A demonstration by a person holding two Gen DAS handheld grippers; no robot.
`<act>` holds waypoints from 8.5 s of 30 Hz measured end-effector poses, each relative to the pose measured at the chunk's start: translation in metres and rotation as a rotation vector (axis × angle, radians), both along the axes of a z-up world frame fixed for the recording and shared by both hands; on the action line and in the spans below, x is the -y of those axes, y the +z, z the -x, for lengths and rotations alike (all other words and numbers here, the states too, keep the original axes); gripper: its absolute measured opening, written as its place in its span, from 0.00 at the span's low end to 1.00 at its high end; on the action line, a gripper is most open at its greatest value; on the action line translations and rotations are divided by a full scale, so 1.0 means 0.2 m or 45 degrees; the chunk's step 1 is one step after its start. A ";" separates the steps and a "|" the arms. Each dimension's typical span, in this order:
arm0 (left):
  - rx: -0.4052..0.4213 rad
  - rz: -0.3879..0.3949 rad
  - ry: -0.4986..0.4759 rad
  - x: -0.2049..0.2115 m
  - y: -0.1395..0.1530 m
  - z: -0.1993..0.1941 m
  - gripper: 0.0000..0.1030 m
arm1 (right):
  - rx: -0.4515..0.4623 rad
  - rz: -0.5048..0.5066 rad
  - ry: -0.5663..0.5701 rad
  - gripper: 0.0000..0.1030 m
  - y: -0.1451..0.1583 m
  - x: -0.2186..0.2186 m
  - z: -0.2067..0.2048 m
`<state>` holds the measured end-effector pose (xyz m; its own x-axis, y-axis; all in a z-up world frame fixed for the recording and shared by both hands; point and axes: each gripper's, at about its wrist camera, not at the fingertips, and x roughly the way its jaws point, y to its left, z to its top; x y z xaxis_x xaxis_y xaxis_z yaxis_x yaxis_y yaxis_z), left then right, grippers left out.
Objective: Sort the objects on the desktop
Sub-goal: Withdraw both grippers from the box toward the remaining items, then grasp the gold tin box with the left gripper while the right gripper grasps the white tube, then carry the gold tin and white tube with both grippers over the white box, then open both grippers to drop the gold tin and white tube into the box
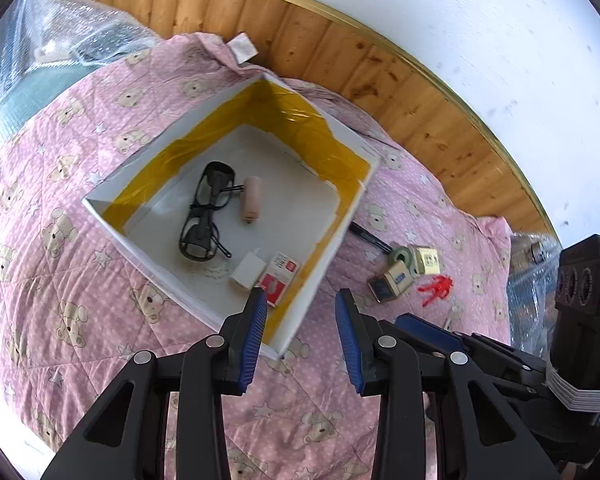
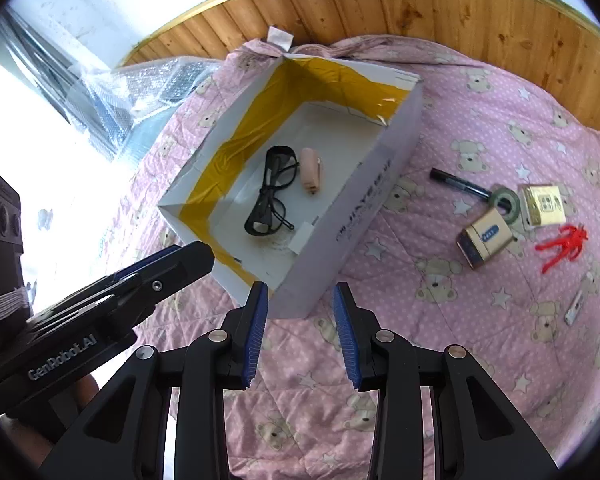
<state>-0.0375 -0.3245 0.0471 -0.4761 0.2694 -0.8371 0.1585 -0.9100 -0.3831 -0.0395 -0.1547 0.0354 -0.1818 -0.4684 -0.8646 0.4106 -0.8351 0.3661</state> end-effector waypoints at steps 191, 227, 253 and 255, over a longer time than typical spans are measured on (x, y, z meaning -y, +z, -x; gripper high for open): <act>-0.138 -0.075 -0.434 -0.62 0.01 0.26 0.55 | 0.014 -0.096 -0.498 0.19 -0.18 -0.72 0.15; -0.289 -0.140 0.005 0.17 0.18 0.07 0.54 | -0.191 -0.092 -0.101 0.19 0.17 0.00 0.14; -0.178 -0.104 0.146 0.33 -0.06 0.43 0.54 | -0.202 -0.121 0.079 0.20 0.06 0.38 0.55; -0.156 -0.125 0.115 0.31 -0.12 0.50 0.54 | -0.223 -0.142 0.126 0.22 0.02 0.40 0.59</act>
<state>-0.1368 -0.3868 0.0222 -0.5991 0.2982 -0.7431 0.1847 -0.8515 -0.4907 -0.1573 -0.2357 0.0389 -0.2916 -0.3946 -0.8714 0.5417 -0.8189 0.1895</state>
